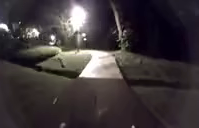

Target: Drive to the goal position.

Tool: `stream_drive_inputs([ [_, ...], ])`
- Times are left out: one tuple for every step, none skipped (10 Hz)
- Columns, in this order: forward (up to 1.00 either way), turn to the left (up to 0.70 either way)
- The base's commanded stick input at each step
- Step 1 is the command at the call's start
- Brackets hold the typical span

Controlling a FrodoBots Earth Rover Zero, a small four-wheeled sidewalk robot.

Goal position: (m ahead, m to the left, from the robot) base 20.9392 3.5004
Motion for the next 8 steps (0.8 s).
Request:
stream_drive_inputs([
  [0.45,0.00],
  [0.45,0.00],
  [0.45,0.00],
  [0.45,0.00],
  [0.45,0.00],
  [0.45,0.00],
  [0.45,0.00],
  [0.45,0.00],
])
